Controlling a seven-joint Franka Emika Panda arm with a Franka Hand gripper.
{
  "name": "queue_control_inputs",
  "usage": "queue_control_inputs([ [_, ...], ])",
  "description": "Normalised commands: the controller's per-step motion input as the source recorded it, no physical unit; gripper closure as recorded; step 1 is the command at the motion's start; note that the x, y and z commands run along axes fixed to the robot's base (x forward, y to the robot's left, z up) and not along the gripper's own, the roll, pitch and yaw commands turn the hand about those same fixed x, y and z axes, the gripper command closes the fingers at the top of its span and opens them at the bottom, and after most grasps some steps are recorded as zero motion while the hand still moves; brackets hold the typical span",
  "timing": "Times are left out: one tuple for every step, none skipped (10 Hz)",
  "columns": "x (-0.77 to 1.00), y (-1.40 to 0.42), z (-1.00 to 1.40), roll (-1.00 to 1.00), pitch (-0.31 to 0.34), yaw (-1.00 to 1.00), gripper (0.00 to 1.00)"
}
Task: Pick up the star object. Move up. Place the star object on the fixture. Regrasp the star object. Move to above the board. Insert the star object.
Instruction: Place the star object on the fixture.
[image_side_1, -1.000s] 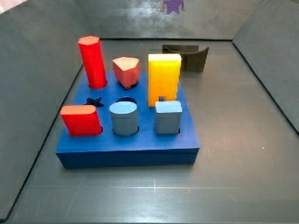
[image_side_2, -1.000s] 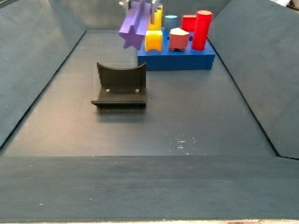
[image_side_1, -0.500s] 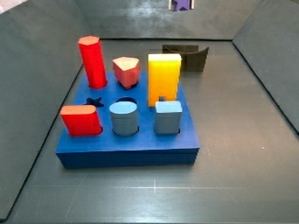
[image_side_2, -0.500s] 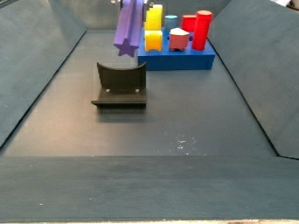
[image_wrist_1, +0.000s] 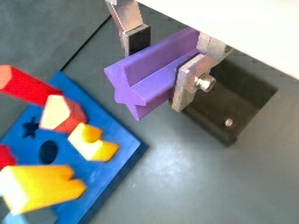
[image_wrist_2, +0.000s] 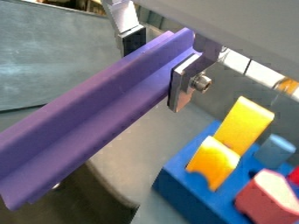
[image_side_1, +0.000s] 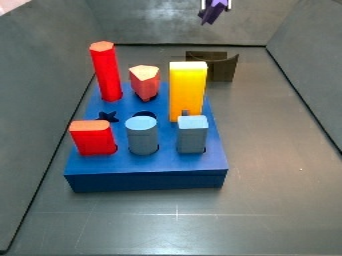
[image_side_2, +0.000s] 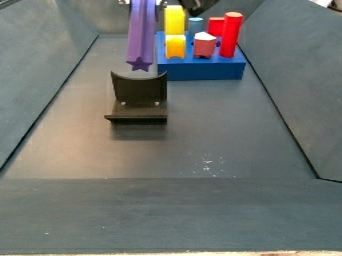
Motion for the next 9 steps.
queue_control_inputs([
  [0.18, 0.04, -0.01, -1.00, 0.172, -0.07, 1.00],
  [0.12, 0.04, -0.01, -1.00, 0.187, -0.11, 1.00],
  [0.08, 0.04, -0.02, -1.00, 0.199, -0.14, 1.00],
  [0.06, 0.04, -0.01, -0.92, 0.181, -0.19, 1.00],
  [0.07, 0.04, -0.01, -0.74, 0.144, -0.21, 1.00],
  [0.08, 0.04, -0.02, -0.50, 0.100, -0.21, 1.00],
  [0.09, 0.05, -0.02, -0.39, 0.079, -0.21, 1.00],
  [0.08, 0.03, 0.00, -0.24, 0.033, -0.20, 1.00],
  [0.09, 0.13, -1.00, -0.14, -0.019, -0.14, 1.00],
])
